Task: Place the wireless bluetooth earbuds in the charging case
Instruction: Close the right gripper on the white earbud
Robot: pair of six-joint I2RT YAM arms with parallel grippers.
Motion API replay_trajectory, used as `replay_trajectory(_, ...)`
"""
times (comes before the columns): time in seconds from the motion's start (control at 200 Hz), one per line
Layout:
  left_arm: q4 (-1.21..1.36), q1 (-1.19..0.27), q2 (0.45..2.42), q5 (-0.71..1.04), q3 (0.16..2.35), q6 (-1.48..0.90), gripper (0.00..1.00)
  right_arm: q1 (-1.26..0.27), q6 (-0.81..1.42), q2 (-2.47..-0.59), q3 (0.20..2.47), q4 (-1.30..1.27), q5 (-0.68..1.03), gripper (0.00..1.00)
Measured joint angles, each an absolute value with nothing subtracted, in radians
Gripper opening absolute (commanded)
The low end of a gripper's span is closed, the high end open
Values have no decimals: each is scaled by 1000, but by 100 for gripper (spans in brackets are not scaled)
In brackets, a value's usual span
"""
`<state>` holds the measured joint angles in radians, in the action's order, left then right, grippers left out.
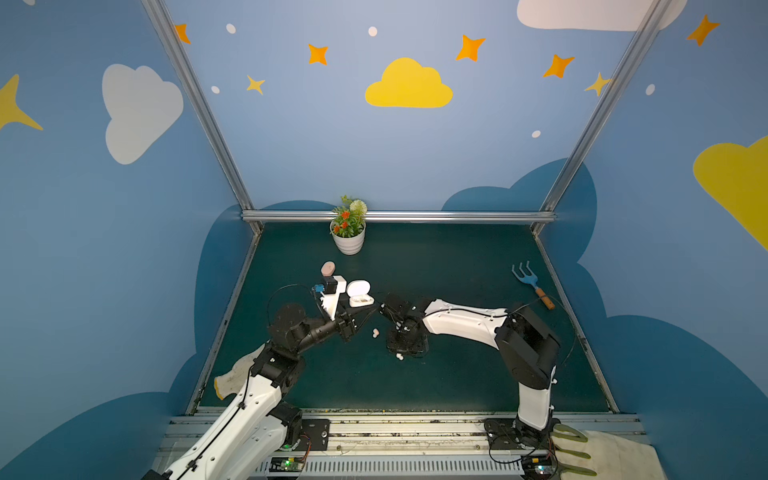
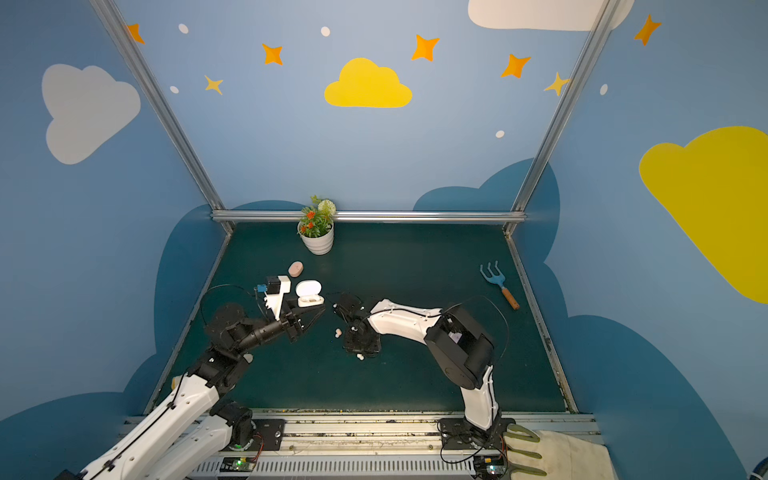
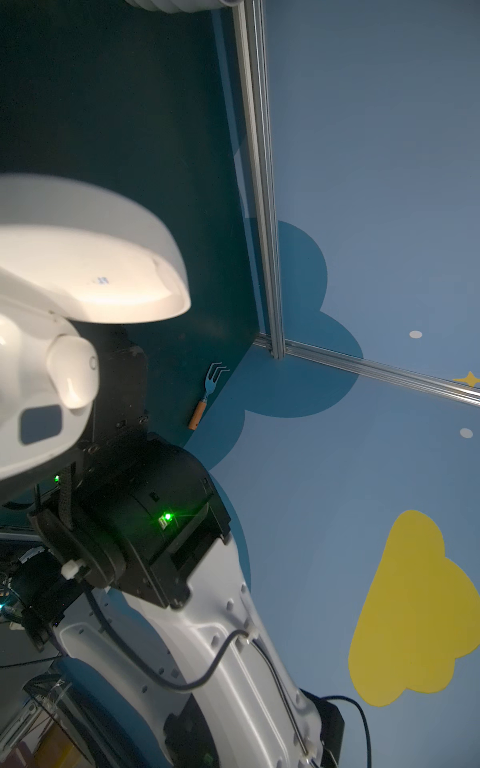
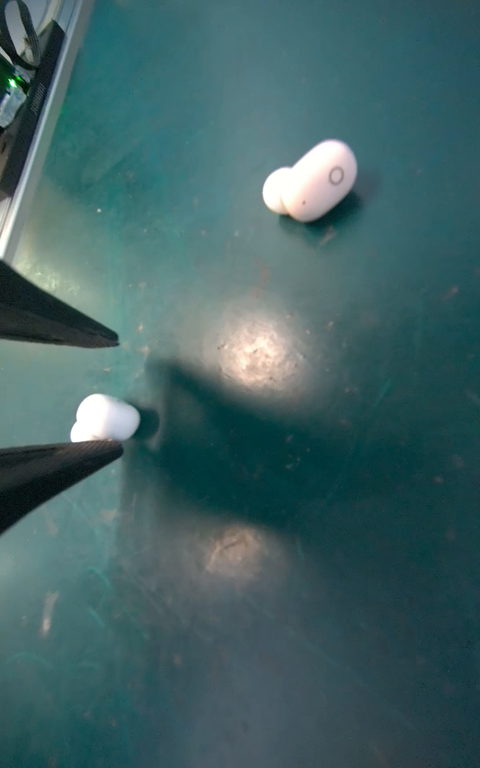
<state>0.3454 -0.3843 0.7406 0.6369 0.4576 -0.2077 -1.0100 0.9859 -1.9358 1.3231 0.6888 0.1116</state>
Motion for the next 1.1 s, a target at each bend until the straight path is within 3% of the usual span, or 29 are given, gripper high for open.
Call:
replay_trajectory(0.16, 340, -384, 737, 622, 458, -215, 19, -1010, 983, -1967, 1352, 714, 107, 35)
replay_trajectory(0.596, 339, -384, 725, 615, 458, -214, 19, -1010, 971, -2002, 1399, 763, 107, 15)
replay_trajectory(1.101, 337, -384, 725, 618, 458, -214, 20, -1003, 967, -1961, 1361, 746, 78, 13)
